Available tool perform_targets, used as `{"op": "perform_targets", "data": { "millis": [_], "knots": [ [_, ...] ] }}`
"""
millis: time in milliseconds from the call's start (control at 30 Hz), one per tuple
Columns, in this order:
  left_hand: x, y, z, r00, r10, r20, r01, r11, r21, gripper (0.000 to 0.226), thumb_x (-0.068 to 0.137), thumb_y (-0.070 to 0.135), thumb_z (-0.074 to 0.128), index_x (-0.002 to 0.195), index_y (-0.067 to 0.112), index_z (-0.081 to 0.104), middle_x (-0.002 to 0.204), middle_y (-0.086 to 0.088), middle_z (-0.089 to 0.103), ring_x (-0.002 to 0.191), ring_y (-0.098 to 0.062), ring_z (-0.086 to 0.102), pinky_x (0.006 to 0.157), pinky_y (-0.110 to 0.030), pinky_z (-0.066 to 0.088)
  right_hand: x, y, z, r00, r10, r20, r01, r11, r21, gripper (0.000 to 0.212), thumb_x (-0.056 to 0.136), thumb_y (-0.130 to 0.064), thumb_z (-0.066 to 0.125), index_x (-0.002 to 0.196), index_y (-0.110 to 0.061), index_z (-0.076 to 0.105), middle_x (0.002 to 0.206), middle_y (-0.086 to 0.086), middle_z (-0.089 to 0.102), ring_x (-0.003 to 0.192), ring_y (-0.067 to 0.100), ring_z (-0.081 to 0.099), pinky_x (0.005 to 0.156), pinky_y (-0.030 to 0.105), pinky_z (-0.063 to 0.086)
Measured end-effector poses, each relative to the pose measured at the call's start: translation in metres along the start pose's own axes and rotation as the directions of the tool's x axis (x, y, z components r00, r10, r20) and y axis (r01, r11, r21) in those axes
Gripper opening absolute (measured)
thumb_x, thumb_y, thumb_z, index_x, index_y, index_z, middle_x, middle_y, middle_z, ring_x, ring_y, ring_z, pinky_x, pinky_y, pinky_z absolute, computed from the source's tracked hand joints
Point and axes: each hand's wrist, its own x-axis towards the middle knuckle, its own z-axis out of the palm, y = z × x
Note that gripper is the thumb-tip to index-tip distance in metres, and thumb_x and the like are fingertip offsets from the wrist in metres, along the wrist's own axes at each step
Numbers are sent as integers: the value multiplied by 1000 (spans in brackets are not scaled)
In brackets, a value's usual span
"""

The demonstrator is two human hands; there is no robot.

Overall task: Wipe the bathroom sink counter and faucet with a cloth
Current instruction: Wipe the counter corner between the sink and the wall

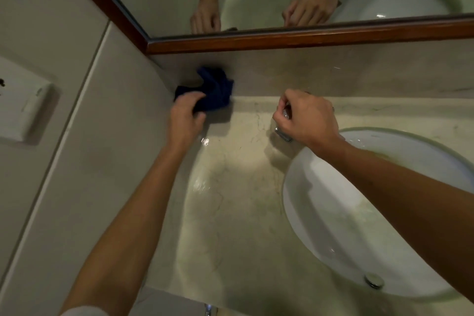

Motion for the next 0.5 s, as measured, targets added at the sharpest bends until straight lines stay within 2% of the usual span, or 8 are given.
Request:
{"op": "perform_targets", "data": {
  "millis": [33, 100, 233, 300, 400, 500],
  "knots": [
    [-4, -4, 21, 996, 20, 82, -25, 998, 51, 47, 81, 1, 68, 127, 5, 65, 130, -13, 64, 119, -30, 59, 100, -47, 52, 0, 0, 0, 1000, 2, 1, -2, 1000, 1, 13, 92, -34, 53, 89, -23, 60, 76, -8, 62, 69, 19, 59, 64, 34, 50],
    [-11, -5, 50, 980, 4, 200, -42, 982, 186, 47, 80, 7, 70, 127, 9, 63, 132, -10, 59, 118, -29, 55, 92, -48, 53, 1, 1, 2, 1000, -2, -1, 2, 1000, 5, 14, 92, -34, 54, 89, -23, 60, 76, -10, 60, 69, 18, 59, 65, 34, 51],
    [-6, -7, 61, 969, 73, 234, -151, 930, 334, 46, 81, 17, 70, 126, 12, 60, 130, -12, 57, 117, -32, 52, 96, -46, 45, 1, 2, 3, 1000, -6, -8, 6, 1000, 17, 13, 92, -33, 54, 88, -22, 60, 75, -9, 61, 68, 19, 60, 66, 39, 55],
    [0, -16, 55, 959, 104, 262, -199, 908, 368, 43, 83, 16, 72, 124, 10, 61, 127, -15, 58, 115, -35, 53, 91, -49, 51, 1, 1, 3, 1000, -4, -6, 4, 1000, 24, 13, 91, -33, 54, 88, -23, 60, 76, -9, 61, 68, 19, 60, 67, 40, 56],
    [4, -32, 43, 961, 9, 276, -130, 898, 421, 43, 81, 10, 73, 122, 6, 58, 126, -18, 55, 113, -38, 53, 71, -47, 54, 1, 0, 2, 1000, 4, -11, -4, 1000, 24, 12, 90, -33, 55, 88, -23, 60, 76, -9, 62, 70, 21, 61, 67, 40, 55],
    [8, -35, 39, 963, -89, 256, -33, 900, 434, 44, 83, 9, 68, 124, 8, 54, 128, -17, 51, 115, -35, 48, 63, -42, 47, 1, -1, 2, 1000, 11, -19, -10, 1000, 24, 11, 88, -32, 56, 86, -22, 61, 75, -9, 62, 70, 21, 60, 64, 36, 53]
  ]
}}
